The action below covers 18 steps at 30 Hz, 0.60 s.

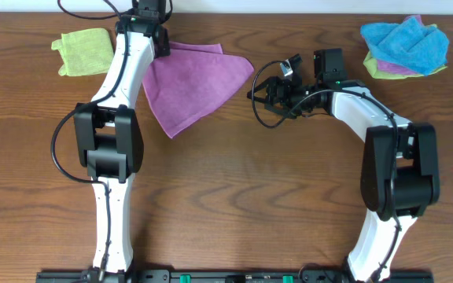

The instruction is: Fold the cloth

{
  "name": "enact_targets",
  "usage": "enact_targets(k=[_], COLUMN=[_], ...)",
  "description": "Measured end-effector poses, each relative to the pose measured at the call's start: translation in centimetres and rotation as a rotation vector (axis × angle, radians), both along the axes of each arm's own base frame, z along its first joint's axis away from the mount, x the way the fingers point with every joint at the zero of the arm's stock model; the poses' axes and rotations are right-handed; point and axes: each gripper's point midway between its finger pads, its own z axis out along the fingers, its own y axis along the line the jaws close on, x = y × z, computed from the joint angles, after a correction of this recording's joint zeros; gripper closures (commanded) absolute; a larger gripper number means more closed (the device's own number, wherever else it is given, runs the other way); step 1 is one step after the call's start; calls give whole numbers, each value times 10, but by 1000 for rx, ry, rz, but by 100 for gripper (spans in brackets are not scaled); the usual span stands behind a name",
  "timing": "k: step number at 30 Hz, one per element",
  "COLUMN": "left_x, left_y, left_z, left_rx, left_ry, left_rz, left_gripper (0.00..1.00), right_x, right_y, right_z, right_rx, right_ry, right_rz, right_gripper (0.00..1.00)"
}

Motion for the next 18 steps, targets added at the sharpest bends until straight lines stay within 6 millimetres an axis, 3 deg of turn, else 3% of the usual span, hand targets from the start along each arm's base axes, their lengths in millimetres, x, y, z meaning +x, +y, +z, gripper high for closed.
enact_targets(k=[5, 10, 13, 18], left_x=[-2, -4, -4, -5], left_y=[16, 18, 14, 6], left_z=[5, 7, 7, 7], left_rx=[87, 116, 123, 125], left_ry=[-7, -7, -8, -11], left_rz=[50, 64, 60, 52], left_gripper=[94, 94, 94, 94], right_x=[1, 3, 3, -12], right_y=[-2, 1, 15, 58], right_z=[-2, -4, -2, 2], right_rx=[-17, -39, -41, -35], right_ry=[-3, -24, -67, -118], right_rz=[-9, -6, 26, 121], right_gripper=[1, 5, 7, 10])
